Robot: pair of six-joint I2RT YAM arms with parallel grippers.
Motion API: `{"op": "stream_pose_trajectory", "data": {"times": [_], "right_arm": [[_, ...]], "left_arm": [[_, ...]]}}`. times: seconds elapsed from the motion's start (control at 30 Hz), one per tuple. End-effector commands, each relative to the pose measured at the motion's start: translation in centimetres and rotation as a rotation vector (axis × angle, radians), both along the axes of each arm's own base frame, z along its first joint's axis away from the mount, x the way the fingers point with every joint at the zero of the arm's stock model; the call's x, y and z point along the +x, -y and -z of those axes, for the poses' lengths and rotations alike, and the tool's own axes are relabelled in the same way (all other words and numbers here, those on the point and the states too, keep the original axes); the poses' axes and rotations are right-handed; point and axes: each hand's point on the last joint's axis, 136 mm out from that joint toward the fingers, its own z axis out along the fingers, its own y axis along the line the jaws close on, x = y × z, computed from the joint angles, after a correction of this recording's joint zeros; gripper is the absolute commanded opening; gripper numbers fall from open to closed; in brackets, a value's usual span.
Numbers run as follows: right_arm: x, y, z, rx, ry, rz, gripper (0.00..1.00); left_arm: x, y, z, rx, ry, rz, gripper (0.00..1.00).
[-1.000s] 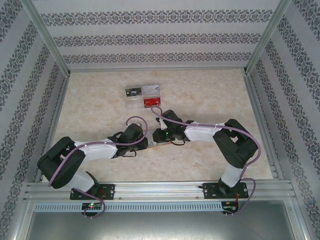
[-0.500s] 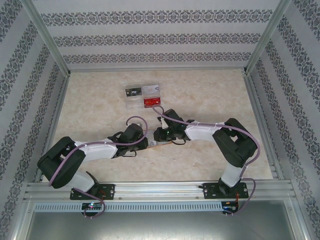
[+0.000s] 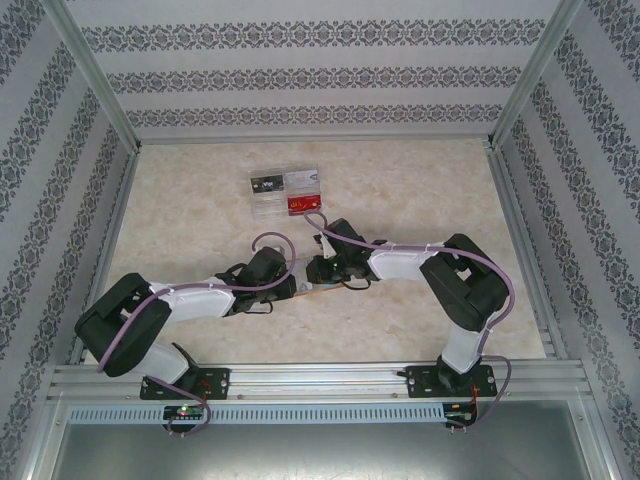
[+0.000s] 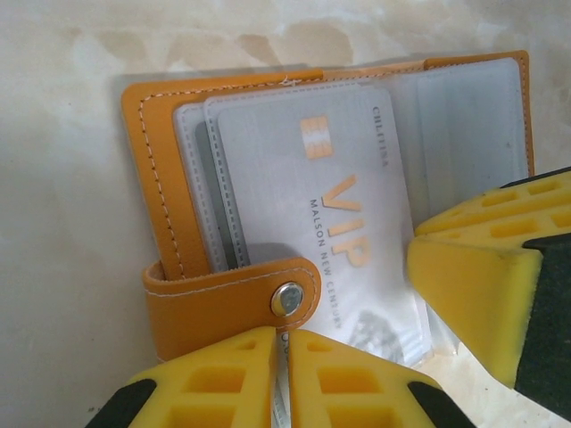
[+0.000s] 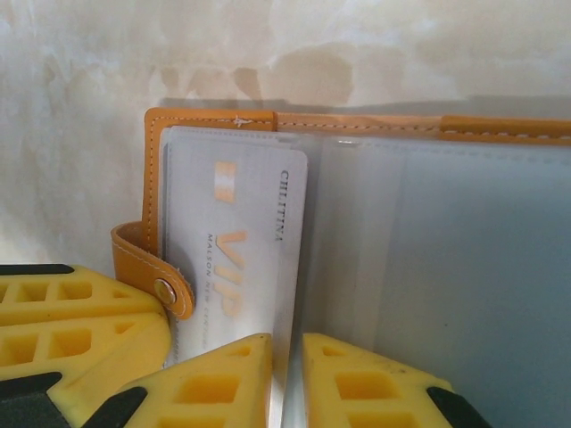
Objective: Take the credit cards out of the card holder
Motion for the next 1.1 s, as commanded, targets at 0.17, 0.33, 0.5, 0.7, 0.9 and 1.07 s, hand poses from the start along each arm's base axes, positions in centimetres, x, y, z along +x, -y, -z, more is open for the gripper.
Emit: {"op": "stream_pose_trajectory", "data": {"times": [0.17,0.33,0.5,0.7,0.9,1.07], "right_arm": [[-0.6,-0.1,0.7,0.017,-0.047,-0.001,0.05],[-0.5,0.6,0.6,0.014,-0.043,0.019,0.0],[0.1,2.3,0.5,0.015,-0.041,0.064,0.0],[0.2,3.3,0.3,0.026,-0.042,0.08,0.0],[0.3,2.6,0.1,0.051,-0.048,0.064,0.13],[0.5,2.4,0.6,0.052,-0.056,0.06,0.24]], "left_arm": [[0.6,0.4,-0.1,-0.024,0.001,-0.007,0.13],[0.5,0.1,-0.1,-0.014,0.001,-0.014,0.13],[0.4,-0.4,0.0,0.002,0.001,-0.023,0.13],[0.4,-0.4,-0.2,0.001,0.007,-0.023,0.13],[0.5,-0.2,-0.3,-0.001,0.005,-0.019,0.13],[0.4,-0.2,-0.2,-0.002,0.001,-0.016,0.12]]}}
